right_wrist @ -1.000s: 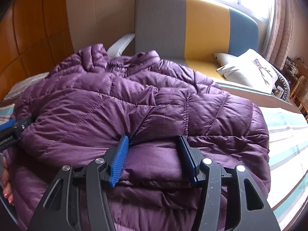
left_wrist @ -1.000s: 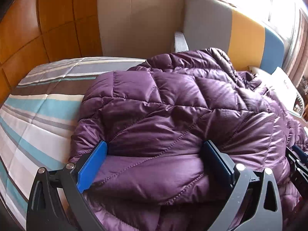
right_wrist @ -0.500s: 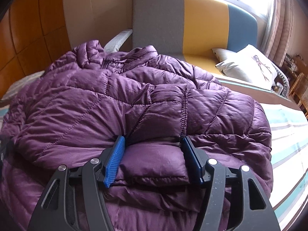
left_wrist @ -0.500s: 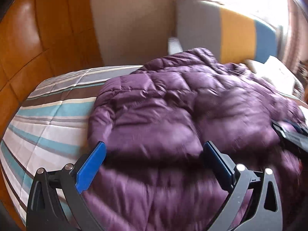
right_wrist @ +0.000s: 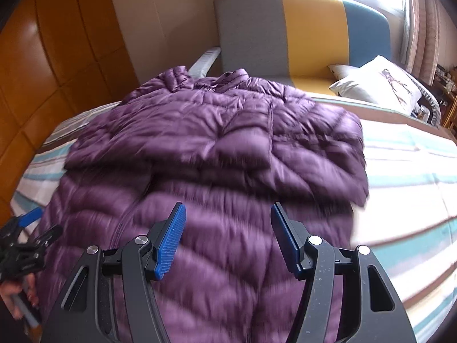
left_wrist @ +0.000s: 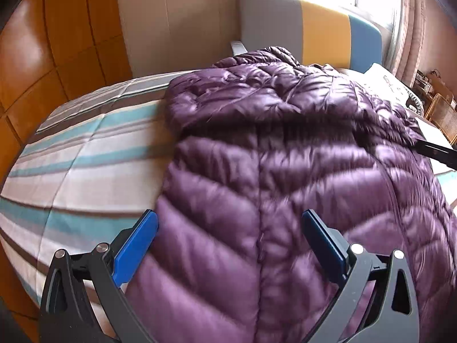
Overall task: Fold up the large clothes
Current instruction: 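Grasp the jacket side edge with the right tool while the left tool grasps it too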
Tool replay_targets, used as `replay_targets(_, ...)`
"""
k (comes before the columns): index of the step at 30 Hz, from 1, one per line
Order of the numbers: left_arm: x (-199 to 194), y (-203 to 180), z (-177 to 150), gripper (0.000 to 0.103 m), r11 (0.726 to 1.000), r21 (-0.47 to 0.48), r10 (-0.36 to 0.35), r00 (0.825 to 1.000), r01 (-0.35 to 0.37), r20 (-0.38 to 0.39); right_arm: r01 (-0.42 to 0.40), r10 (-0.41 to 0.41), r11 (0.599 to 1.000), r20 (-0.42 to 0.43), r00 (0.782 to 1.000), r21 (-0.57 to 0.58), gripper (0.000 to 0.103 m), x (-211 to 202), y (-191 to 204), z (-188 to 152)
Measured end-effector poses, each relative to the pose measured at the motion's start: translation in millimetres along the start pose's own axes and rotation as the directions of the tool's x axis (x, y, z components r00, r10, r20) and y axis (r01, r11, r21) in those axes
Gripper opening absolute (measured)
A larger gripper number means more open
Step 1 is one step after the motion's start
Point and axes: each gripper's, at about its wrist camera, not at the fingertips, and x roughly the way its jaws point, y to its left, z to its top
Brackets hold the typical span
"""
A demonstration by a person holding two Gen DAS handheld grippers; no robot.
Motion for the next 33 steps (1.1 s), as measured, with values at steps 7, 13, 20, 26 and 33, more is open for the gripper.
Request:
replay_targets(7, -28.8, 16.6, -31.8, 0.099, 0.999, 0.036, -0.012, 1.000, 0.012, 0.020, -0.023, 0.022, 0.996, 0.013, 1.000, 0.082, 0.061, -49.7, -30.9, -52.0)
replay_targets(13, -42.1, 41.9, -58.2, 0.088, 0.999, -0.007, -0.038, 0.999, 0.038, 0.009, -0.004, 0.004, 0.992, -0.002, 1.000, 0.123, 0.061, -84.2, -57.3, -92.5)
replay_targets(20, -54.8, 49.3, -74.5, 0.076, 0.997, -0.024, -0.069, 0.998, 0.069, -0.003, 0.011, -0.006, 0.991, -0.040, 0.999, 0.131, 0.060, -107.4, -68.0, -129.4)
replay_targets(26, -64.5, 52.6, -86.4, 0.067, 0.995, -0.013, -0.097, 0.995, 0.097, -0.024, -0.017, 0.035, 0.986, -0.109, 0.993, 0.165, 0.053, -114.6, -73.5, -163.7)
replay_targets(33, -69.8, 54.3, -96.5, 0.050, 0.987, -0.043, -0.160, 0.985, 0.157, -0.069, -0.109, 0.140, 0.970, -0.133, 0.981, 0.215, 0.037, -113.7, -75.0, -176.2)
